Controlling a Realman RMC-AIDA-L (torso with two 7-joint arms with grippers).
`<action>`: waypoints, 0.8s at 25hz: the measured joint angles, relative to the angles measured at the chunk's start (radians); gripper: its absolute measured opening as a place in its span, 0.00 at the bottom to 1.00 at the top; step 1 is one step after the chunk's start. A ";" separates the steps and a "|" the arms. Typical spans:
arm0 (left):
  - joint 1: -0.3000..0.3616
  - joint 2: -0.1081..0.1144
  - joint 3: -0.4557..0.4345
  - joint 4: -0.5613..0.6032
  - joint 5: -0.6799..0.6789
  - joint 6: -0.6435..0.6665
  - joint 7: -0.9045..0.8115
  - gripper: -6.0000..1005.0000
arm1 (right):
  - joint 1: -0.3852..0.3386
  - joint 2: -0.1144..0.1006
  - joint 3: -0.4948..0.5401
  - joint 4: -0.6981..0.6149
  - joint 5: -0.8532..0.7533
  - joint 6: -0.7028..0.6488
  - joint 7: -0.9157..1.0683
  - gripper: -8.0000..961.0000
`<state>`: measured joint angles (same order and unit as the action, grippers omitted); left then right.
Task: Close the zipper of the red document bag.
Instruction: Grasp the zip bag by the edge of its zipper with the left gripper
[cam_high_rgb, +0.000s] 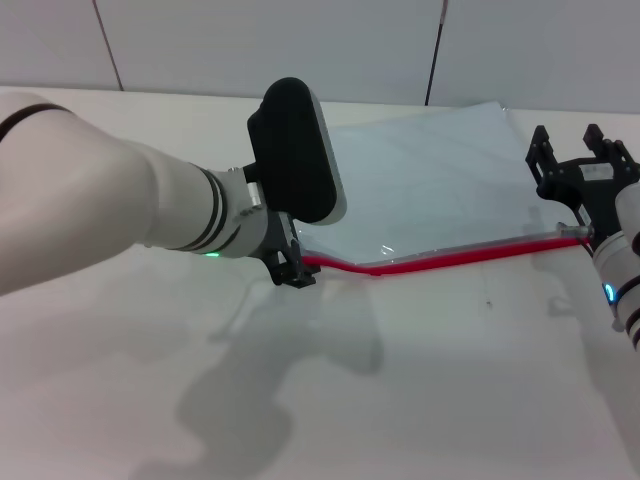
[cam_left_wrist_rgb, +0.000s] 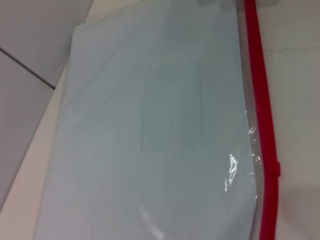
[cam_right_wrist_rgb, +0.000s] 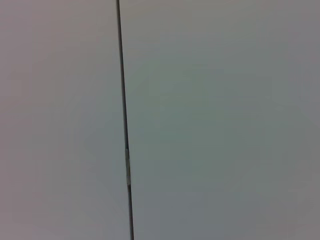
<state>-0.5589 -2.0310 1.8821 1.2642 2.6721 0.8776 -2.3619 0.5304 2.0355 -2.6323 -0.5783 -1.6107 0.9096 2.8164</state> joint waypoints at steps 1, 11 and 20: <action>-0.001 0.000 0.000 -0.005 0.000 -0.009 0.000 0.75 | 0.000 0.000 0.000 0.000 0.000 0.000 0.000 0.66; -0.033 -0.001 0.002 -0.079 -0.006 -0.054 -0.002 0.75 | 0.002 0.000 0.000 -0.001 0.000 0.000 0.000 0.66; -0.039 -0.002 0.046 -0.109 -0.008 -0.118 -0.022 0.75 | 0.005 0.000 0.000 0.001 0.002 -0.016 0.000 0.66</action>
<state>-0.5983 -2.0326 1.9284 1.1553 2.6645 0.7596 -2.3839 0.5349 2.0356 -2.6322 -0.5773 -1.6089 0.8941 2.8164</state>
